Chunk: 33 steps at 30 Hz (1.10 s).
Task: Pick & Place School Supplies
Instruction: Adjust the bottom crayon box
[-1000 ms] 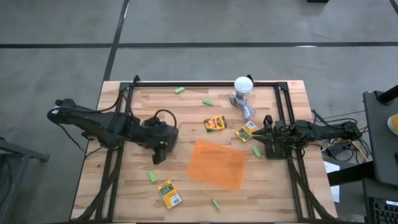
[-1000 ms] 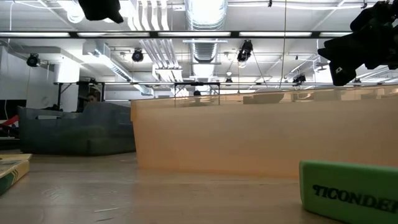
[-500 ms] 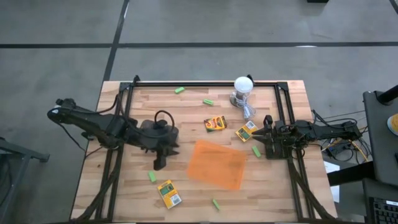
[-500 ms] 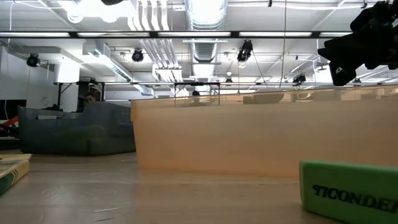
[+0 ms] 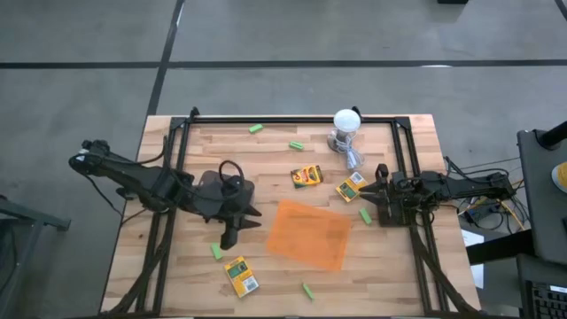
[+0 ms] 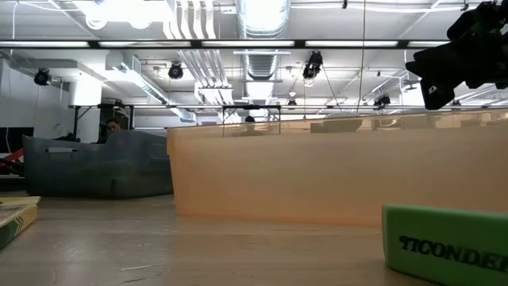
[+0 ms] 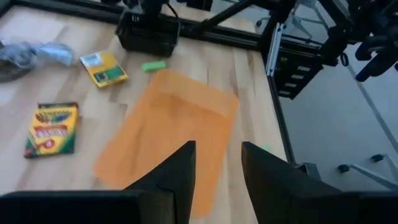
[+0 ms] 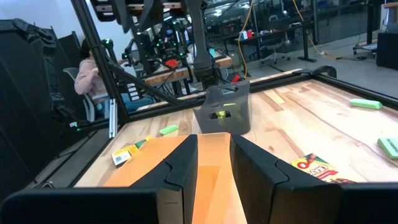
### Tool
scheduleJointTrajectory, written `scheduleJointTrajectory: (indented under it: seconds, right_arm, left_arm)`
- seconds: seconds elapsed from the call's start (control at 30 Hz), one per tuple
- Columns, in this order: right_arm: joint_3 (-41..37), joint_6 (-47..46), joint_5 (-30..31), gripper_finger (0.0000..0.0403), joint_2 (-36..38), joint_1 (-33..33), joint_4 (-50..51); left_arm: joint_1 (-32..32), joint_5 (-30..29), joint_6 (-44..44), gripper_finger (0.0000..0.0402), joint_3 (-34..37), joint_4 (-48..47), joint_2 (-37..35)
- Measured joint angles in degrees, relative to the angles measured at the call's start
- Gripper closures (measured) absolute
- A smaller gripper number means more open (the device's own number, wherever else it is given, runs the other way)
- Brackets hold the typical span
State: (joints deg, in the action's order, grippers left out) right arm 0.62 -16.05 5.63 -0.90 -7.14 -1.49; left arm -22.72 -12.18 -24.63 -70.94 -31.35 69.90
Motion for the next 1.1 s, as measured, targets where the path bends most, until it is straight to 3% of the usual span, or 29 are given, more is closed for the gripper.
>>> scheduleJointTrajectory:
  seconds: [0.13,0.23,0.4,0.67,1.1]
  right_arm:
    - [-0.02,0.0,0.0,0.0312,0.0,-0.02,0.01]
    - [0.0,0.0,0.0,0.0312,0.0,-0.01,0.01]
    - [-0.02,0.0,0.0,0.0312,0.0,0.0,0.01]
    - [-0.01,0.0,0.0,0.0312,0.0,-0.02,0.01]
    - [-0.02,0.0,0.0,0.0312,0.01,-0.01,0.01]
  left_arm:
    - [-2.35,-3.03,-7.41,0.0268,0.0,-2.11,0.71]
    - [-5.12,-6.26,-7.46,0.0268,0.0,-2.66,1.15]
    - [-13.27,-9.89,-7.78,0.0268,0.0,-5.7,1.73]
    - [-25.0,-18.41,-20.64,0.0268,1.46,-12.72,5.31]
    - [-30.42,-20.98,-38.24,0.0268,12.47,-4.56,13.14]
